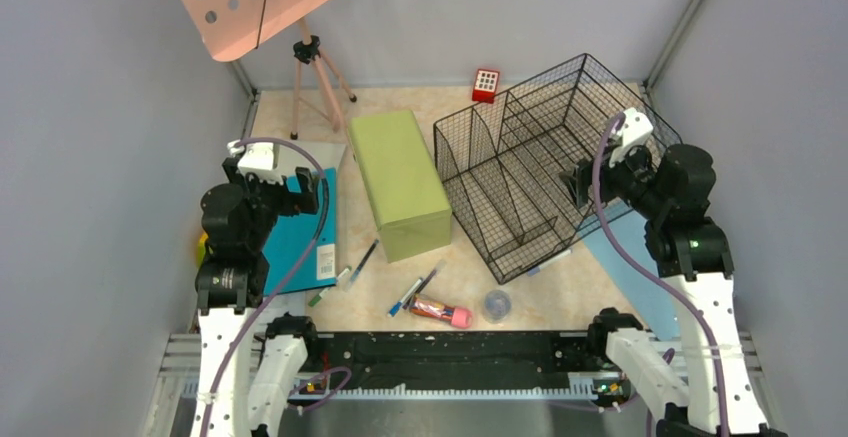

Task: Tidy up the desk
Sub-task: Move the storage box to the center of the board.

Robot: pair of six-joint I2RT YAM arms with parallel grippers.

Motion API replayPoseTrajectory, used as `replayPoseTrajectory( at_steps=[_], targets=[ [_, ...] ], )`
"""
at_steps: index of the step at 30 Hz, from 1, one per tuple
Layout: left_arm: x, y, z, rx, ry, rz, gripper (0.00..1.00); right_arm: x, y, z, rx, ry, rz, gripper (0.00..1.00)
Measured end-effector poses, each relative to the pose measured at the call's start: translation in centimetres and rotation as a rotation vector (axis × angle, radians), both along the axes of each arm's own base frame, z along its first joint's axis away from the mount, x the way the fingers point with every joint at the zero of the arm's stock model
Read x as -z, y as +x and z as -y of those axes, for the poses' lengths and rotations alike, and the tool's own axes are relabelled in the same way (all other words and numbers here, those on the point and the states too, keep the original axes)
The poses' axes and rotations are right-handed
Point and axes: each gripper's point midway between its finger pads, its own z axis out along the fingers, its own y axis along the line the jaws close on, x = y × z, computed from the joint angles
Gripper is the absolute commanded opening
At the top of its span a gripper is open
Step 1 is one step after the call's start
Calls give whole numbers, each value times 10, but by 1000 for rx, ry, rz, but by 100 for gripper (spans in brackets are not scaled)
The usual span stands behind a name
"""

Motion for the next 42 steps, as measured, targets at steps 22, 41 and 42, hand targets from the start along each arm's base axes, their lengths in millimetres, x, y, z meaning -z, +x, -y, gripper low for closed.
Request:
replayPoseTrajectory(
  at_steps=[22, 41, 42],
  targets=[
    [8, 4, 5, 36, 13, -28, 99, 82, 83, -25, 69, -54, -214, 42],
    [8, 5, 2, 35, 53, -22, 99, 79, 121, -25, 192, 12, -237, 0],
    [8, 4, 2, 36, 53, -23, 99, 79, 123, -24, 203, 11, -237, 0]
  ],
)
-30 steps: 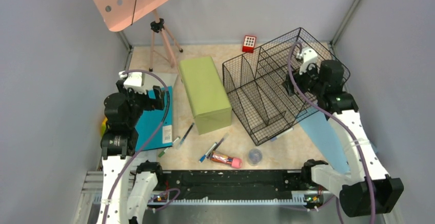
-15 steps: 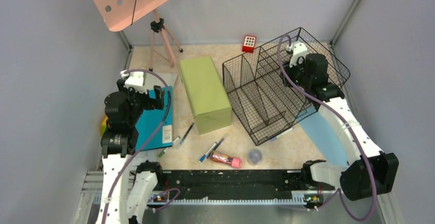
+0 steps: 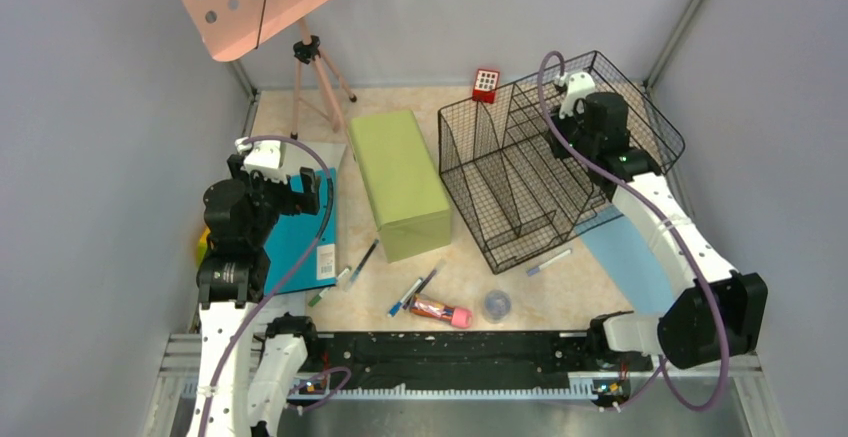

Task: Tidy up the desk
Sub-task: Move the storage box to the center of the board.

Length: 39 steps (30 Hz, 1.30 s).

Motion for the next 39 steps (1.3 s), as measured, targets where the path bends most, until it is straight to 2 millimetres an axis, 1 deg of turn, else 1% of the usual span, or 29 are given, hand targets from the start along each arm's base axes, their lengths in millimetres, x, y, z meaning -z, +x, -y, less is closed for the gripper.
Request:
replayPoseTrajectory(
  at_steps=[5, 12, 17, 24, 28, 34, 35, 36, 39],
  targets=[
    [0, 0, 0, 0, 0, 0, 99, -1, 16, 7, 72, -2, 2, 0],
    [0, 0, 0, 0, 0, 0, 99, -2, 38, 12, 164, 24, -3, 0],
    [0, 0, 0, 1, -1, -1, 99, -2, 44, 16, 222, 52, -4, 0],
    [2, -1, 1, 3, -2, -7, 99, -2, 47, 18, 267, 81, -8, 0],
    [2, -1, 1, 4, -2, -8, 99, -2, 55, 16, 283, 97, -24, 0],
    [2, -1, 2, 10, -4, -7, 99, -4, 74, 16, 317, 98, -21, 0],
    [2, -1, 2, 10, -4, -7, 99, -4, 76, 17, 321, 98, -21, 2],
    [1, -1, 2, 10, -4, -6, 99, -4, 78, 17, 323, 97, -21, 11],
    [1, -2, 2, 10, -3, -3, 99, -4, 80, 17, 332, 96, -22, 48]
  ],
)
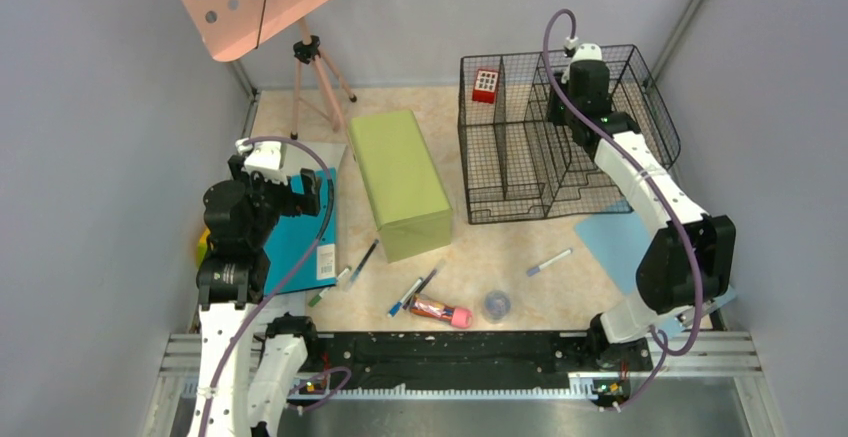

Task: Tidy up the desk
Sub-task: Move the storage box to the center of the board.

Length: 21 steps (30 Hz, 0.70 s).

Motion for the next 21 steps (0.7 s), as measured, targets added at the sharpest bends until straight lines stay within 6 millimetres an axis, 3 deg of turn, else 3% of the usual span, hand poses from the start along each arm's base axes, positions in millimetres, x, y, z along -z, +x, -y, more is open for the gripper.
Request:
replayPoseTrajectory(
  at_steps=[8, 10, 16, 21],
  targets=[
    [-1, -2, -2, -9, 14, 5, 99, -7, -2, 13, 21, -41, 13, 83],
    [0, -1, -5, -21, 18, 2, 99, -16, -8, 14, 8, -55, 26, 85],
    [20, 4, -24, -134, 28, -101, 96, -76, -39, 6, -119, -71, 146, 94],
    [45, 10, -40, -218, 54, -225, 97, -137, -65, -35, -311, -59, 269, 95]
  ],
)
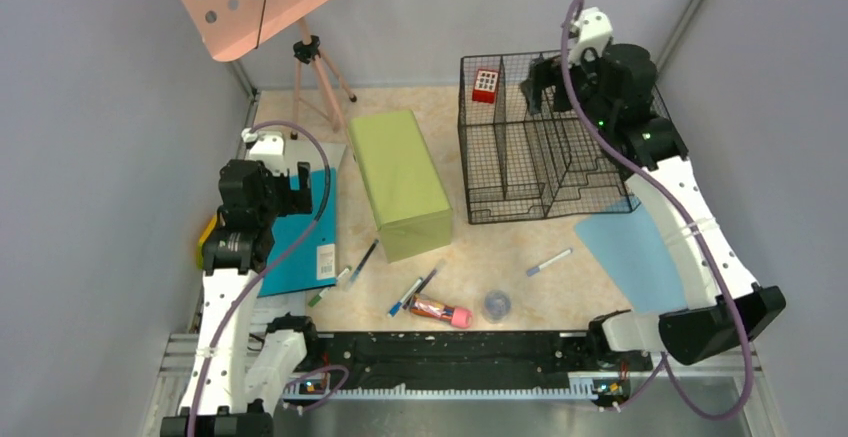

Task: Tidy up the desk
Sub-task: Move the storage box to the center of the board.

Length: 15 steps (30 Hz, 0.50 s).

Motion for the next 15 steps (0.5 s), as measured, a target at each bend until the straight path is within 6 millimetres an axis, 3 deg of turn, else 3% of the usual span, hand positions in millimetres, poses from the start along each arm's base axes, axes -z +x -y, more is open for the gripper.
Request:
replayPoseTrajectory(
  at_steps=[3, 7, 11, 15],
  targets=[
    [12, -4, -6, -34, 11, -54, 97, -19, -21, -50, -153, -20, 47, 95],
    [14, -9, -15, -82, 25, -68, 98, -23, -61, -127, -409, -51, 58, 95],
    [19, -12, -33, -154, 25, -90, 97, -15, -87, -192, -601, -73, 45, 94],
    [38, -18, -65, -265, -28, -178, 97, 10, -116, -254, -763, -99, -9, 92]
  ],
)
